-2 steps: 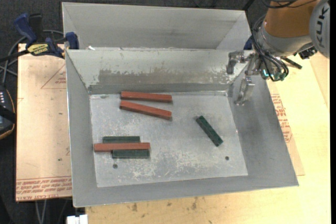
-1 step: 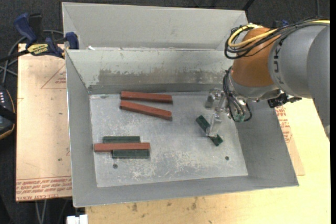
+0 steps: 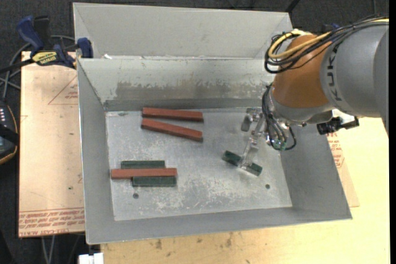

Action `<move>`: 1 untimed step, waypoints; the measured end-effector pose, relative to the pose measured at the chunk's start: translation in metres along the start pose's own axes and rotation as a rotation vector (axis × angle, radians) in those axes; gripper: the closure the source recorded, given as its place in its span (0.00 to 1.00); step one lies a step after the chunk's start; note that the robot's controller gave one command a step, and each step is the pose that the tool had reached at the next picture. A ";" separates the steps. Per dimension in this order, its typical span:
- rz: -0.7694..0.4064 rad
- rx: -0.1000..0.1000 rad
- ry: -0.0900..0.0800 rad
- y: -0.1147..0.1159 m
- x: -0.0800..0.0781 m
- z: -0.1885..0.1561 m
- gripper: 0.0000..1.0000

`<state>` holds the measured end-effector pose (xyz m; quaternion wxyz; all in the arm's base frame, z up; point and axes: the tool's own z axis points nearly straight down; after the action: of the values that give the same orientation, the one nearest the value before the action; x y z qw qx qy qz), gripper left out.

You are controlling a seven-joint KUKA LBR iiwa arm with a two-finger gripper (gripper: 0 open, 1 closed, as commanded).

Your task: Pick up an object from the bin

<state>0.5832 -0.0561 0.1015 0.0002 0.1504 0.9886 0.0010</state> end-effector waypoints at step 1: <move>0.142 0.001 0.001 -0.015 0.016 0.002 0.00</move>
Offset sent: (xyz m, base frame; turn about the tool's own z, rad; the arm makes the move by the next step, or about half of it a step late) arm -0.0203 -0.0106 -0.0015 0.1442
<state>0.5630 -0.0659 0.0993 -0.0003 0.2200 0.9755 0.0004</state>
